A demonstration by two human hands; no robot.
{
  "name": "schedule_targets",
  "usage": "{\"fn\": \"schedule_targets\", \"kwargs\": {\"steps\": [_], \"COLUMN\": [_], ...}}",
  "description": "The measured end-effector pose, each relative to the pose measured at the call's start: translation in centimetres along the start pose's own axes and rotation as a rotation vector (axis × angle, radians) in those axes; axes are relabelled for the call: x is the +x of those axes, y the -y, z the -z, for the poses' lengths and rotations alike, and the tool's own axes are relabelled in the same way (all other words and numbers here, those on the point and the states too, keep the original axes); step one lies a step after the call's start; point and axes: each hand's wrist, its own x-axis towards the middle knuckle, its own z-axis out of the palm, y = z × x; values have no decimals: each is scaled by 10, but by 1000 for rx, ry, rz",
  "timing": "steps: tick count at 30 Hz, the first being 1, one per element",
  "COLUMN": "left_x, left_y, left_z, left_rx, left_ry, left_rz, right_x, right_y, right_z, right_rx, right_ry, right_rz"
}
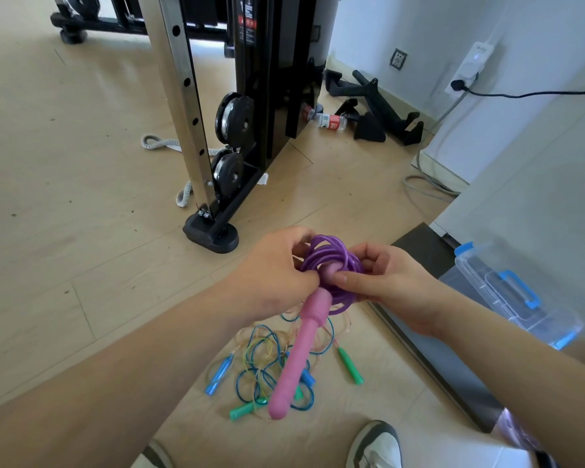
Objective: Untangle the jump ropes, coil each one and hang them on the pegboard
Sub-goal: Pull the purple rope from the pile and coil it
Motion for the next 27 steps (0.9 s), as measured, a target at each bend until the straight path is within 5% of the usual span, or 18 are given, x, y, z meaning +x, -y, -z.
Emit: {"fn": "schedule_targets", "kwargs": {"steps": [7, 17, 27], "left_x": [-4, -3, 2], "left_y": [-7, -4, -7], "left_z": [-13, 3, -2], "left_rx": [-78, -86, -358], "left_ry": [51, 37, 103], "left_rz": [-48, -52, 116], "right_x": [7, -3, 0], "right_y": [-8, 1, 0], "right_z": [-7, 25, 10], "right_rx": [-376, -155, -305], "right_ry": [-262, 266, 59], "right_rz": [179, 81, 118]}}
